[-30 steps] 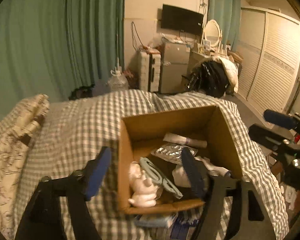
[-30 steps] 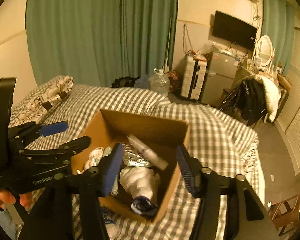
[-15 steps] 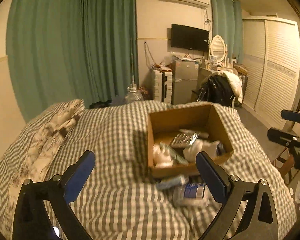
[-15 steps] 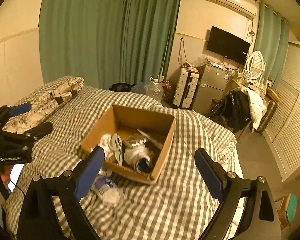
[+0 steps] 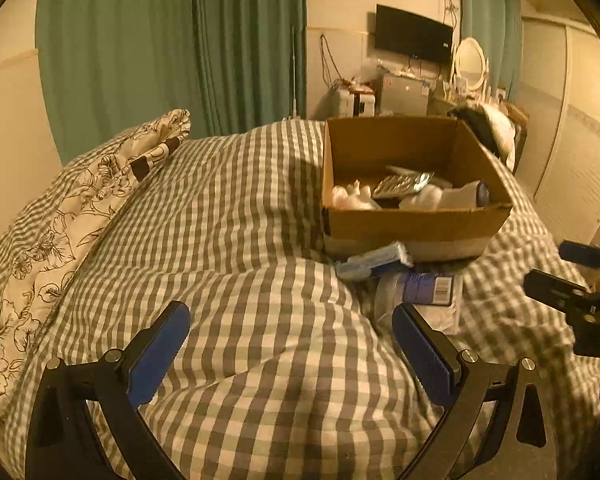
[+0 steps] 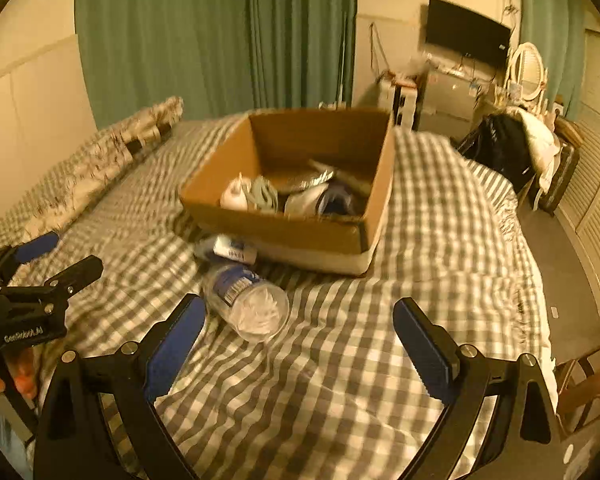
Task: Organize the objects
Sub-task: 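Grasp the cotton-swab tub with the right tool while the left grasps the floral pouch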
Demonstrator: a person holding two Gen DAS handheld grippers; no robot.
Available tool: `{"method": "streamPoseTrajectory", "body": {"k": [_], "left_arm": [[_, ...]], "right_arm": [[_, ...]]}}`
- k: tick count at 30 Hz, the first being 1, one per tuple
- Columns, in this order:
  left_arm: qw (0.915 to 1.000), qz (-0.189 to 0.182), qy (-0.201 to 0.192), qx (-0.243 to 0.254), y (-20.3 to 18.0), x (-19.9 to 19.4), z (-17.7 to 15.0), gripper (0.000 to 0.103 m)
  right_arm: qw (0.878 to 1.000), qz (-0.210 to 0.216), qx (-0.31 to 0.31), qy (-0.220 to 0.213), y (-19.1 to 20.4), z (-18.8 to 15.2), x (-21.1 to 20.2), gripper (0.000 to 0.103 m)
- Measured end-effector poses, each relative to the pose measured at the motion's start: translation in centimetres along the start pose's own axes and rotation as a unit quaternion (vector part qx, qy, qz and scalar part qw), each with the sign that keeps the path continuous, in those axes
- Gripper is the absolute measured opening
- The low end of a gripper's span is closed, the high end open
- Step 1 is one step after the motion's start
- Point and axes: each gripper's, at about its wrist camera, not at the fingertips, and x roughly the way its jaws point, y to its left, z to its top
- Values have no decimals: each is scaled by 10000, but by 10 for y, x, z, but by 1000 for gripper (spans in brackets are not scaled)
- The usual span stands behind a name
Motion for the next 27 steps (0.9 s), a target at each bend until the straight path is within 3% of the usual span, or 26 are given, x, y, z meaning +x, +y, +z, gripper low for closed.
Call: {"method": "streamPoseTrajectory", "body": {"k": [11,17,27], "left_arm": [[9991,217,344,-141,18,17,-4,103],[9978,62,478,-456,33,24,-7,103],[9971,-3,557,-517,34,27,-9,103]], "right_arm": [[9950,384,-510,764,20,11,84,95],[9908,483,-640,1090,29,17,114,95],[9759,606,-827,1927,42,8,156,92]]}}
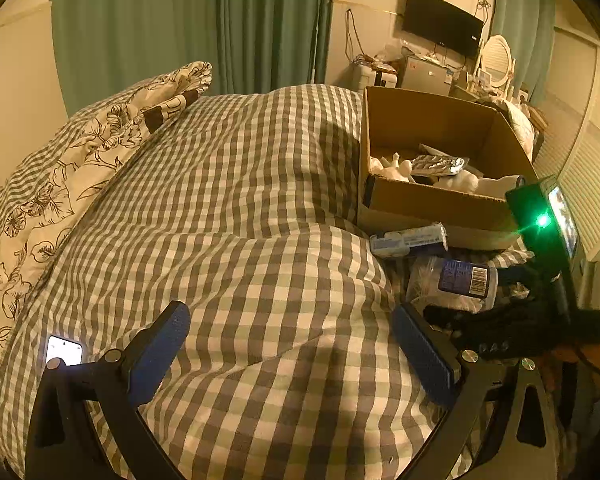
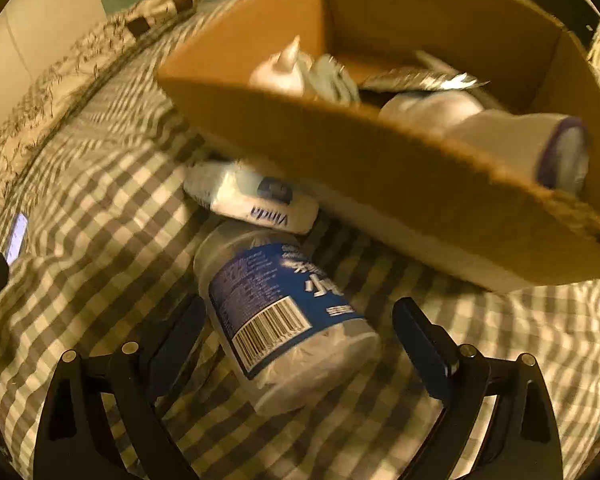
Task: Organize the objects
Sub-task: 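Grasp the cotton-swab tub with the right tool while the left grasps the floral pouch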
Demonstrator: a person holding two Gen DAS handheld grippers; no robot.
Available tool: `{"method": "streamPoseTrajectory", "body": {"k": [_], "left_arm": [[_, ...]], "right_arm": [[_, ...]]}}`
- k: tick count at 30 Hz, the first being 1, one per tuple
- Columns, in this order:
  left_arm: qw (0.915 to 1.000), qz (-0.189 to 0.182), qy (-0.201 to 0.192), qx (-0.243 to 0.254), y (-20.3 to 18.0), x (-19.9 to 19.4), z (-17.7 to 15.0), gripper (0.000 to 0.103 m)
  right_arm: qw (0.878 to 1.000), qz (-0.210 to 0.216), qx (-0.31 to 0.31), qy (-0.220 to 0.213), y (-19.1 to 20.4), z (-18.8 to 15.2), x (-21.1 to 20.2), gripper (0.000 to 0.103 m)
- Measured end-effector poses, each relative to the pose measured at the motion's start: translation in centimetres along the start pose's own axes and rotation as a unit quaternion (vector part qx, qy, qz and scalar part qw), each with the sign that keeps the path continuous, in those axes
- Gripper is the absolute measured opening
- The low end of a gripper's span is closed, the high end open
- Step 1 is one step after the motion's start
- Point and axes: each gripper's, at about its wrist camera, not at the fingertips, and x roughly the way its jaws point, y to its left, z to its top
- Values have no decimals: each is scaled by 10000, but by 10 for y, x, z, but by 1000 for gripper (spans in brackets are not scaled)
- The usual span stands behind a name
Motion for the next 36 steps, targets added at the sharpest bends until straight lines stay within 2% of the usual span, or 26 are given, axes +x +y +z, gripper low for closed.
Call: {"method": "streamPoseTrajectory", "body": {"k": [4,7,10,15,25,31,36], "left_arm": [[10000,22,15,6,0,0,0,103],[10000,64,38,46,-2,1,-1,103],[9999,120,67,92,-4,2,-1,103],[9993,241,135,239,-13,3,3,103],[9958,-186,196,874,-77,18,25,103],[9936,-120,277,1086,-113,48,32,103],[9925,-290,550,1053,-129,77,30,103]], "right_arm": [[9997,-140,-195,18,12,-7,-2,81],[9997,-161,-142,-78,14,-14,-9,77],[9993,-168,-10,-334,16,-20,-25,74],[9944,-4,571,-894,-1,-41,-71,68],[9728,-905,953,-1907,-29,-63,-148,65],[9645,-1125,1020,-2160,-50,-67,-167,65],[9622,-1093,1144,-2217,-64,-73,-167,65]]}}
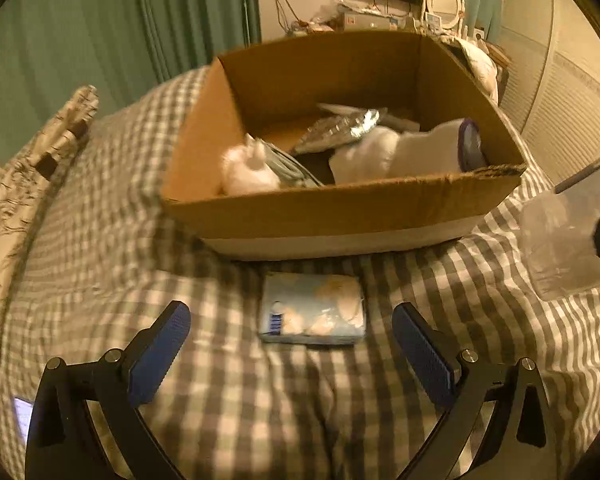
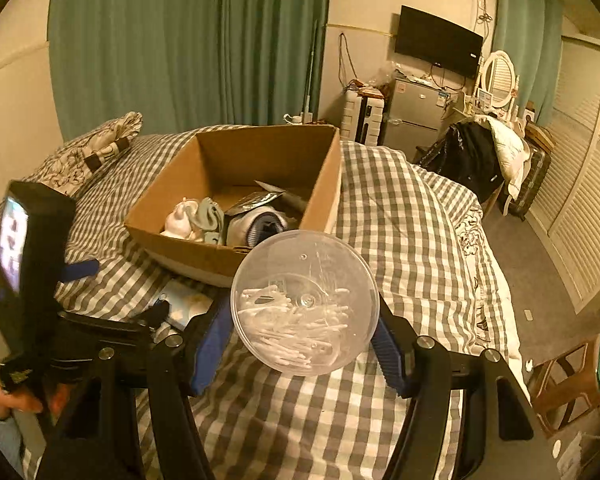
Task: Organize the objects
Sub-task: 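Grasp the cotton-swab tub with the right tool while the left grasps the floral pouch, then place the floral pouch and swab tub into the box and release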
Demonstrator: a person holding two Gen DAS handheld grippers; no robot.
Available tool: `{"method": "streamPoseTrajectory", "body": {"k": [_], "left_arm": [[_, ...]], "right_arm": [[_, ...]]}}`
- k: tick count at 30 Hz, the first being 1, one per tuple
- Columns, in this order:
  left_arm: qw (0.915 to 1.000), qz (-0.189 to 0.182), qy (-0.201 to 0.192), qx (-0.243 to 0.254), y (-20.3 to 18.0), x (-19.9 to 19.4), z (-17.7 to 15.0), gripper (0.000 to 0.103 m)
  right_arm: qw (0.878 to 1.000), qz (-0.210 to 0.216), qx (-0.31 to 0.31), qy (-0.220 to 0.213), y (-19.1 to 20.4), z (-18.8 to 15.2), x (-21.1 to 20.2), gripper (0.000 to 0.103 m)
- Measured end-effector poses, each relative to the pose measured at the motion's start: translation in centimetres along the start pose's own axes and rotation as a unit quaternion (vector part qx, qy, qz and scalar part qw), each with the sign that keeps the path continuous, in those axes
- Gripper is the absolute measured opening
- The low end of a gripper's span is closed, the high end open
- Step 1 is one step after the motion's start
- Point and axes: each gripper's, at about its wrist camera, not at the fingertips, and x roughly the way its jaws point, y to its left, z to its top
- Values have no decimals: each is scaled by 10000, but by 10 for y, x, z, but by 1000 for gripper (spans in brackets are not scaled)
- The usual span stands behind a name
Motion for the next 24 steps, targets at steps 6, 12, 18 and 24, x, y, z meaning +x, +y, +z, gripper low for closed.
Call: {"method": "streamPoseTrajectory", "body": {"k": [6,12,18,24], "left_arm": [[9992,-39,404,-39,-6,39,-5,99],[9984,-107,554,75,-16,60,-2,94],[9970,-303,698,131,-18,61,-4,75],[9972,-488,551,99,-17,33,-11,75]], "right_arm": [[9999,109,99,57,-9,-7,9,65],[9995,188,189,188,-15,-15,20,64],[9993,208,229,206,-17,-17,23,64],[9995,187,199,186,-13,-17,16,64]]}}
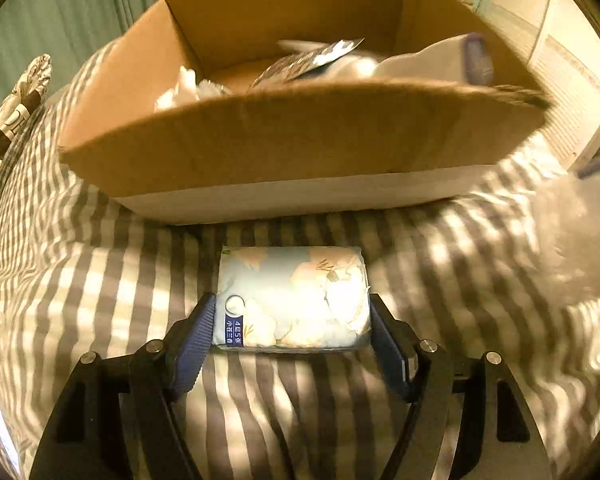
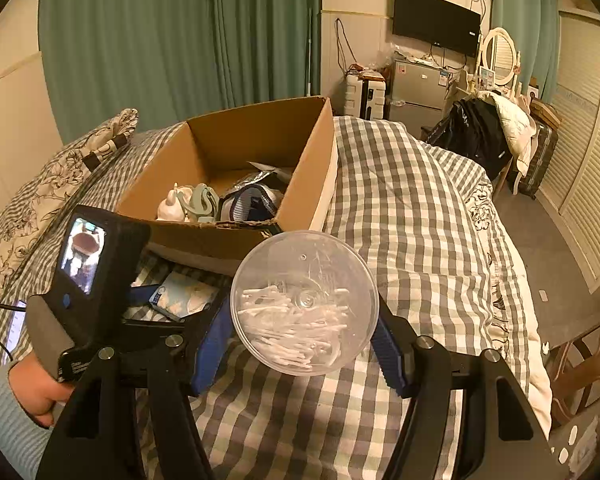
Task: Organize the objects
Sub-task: 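Place the floral pouch and swab tub into the box and release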
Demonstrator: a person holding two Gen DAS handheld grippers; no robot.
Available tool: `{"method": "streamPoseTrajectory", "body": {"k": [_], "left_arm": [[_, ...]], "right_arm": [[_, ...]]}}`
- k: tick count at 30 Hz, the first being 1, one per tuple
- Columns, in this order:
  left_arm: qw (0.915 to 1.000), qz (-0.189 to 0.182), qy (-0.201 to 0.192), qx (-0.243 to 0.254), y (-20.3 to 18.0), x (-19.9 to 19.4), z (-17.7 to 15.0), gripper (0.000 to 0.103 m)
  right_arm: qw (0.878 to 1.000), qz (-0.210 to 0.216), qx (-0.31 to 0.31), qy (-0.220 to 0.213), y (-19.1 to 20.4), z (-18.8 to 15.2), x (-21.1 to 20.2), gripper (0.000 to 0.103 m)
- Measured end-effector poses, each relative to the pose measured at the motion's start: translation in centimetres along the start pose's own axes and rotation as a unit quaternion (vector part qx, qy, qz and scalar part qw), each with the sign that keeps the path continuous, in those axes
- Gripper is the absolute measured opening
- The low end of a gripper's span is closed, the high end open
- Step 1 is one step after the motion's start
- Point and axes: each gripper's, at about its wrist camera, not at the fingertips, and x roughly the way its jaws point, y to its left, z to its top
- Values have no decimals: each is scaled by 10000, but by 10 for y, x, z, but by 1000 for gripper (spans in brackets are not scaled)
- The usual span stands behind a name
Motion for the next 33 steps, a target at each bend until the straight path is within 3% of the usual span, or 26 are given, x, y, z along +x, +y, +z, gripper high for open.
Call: {"method": "streamPoseTrajectory", "body": {"k": [7,19,26,33], "left_arm": [[9995,-141,-289,-43,3,-49,-10,75],[9903,-363,-1327,-172,13,-161,-2,75],[9808,-380,-1900,-239,32,-216,19,75],[9736,-212,-2254,-285,45,-235,52,75]], "right_arm": [[9998,-28,-86,-158,8,6,-22,64],[9956,-20,-413,-839,34,24,-94,64],[9897,-11,-650,-1279,53,50,-134,64],[9833,102,-797,-1633,65,88,-141,63]]}}
